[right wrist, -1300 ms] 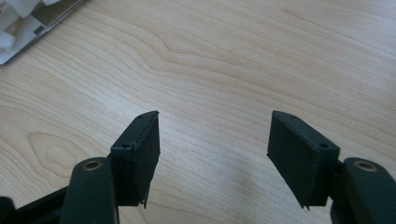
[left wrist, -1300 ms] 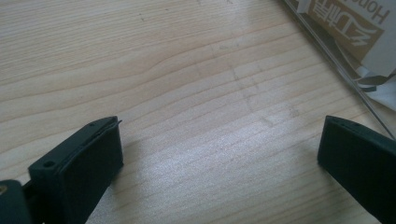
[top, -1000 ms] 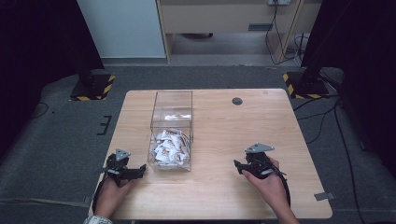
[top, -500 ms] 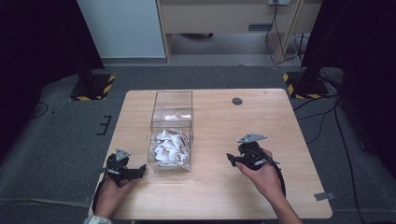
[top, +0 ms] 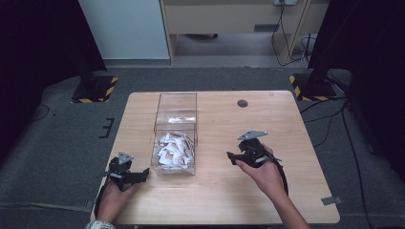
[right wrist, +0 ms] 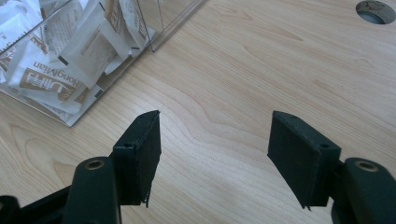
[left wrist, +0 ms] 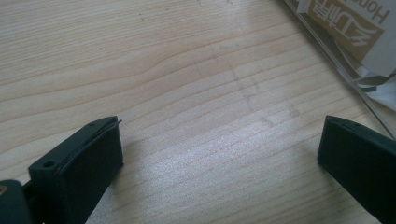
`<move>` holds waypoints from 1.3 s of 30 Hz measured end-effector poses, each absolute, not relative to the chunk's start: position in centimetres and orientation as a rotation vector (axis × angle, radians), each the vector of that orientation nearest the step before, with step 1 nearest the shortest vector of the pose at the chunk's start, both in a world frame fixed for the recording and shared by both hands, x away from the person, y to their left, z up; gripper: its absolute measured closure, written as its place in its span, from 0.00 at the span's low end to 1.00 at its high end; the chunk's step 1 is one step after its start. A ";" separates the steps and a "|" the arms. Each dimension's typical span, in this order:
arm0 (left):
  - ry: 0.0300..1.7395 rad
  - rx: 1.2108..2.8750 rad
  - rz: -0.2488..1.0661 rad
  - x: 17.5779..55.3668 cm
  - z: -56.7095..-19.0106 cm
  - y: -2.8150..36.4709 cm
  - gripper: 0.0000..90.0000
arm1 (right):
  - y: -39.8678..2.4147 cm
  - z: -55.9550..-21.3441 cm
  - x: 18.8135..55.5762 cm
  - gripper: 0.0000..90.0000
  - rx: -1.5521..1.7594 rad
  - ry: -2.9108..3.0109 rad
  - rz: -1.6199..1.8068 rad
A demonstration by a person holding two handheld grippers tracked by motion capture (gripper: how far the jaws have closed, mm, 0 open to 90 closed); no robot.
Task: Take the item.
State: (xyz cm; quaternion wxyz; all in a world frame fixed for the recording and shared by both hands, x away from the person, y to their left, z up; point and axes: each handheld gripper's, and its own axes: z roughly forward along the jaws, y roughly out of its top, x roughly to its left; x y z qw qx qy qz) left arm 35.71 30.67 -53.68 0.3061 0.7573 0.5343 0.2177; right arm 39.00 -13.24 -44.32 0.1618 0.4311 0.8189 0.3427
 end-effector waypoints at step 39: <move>1.414 2.004 0.576 35.7 -53.7 30.7 0.00 | -9.5 -41.8 39.6 0.56 1.096 2.410 1.027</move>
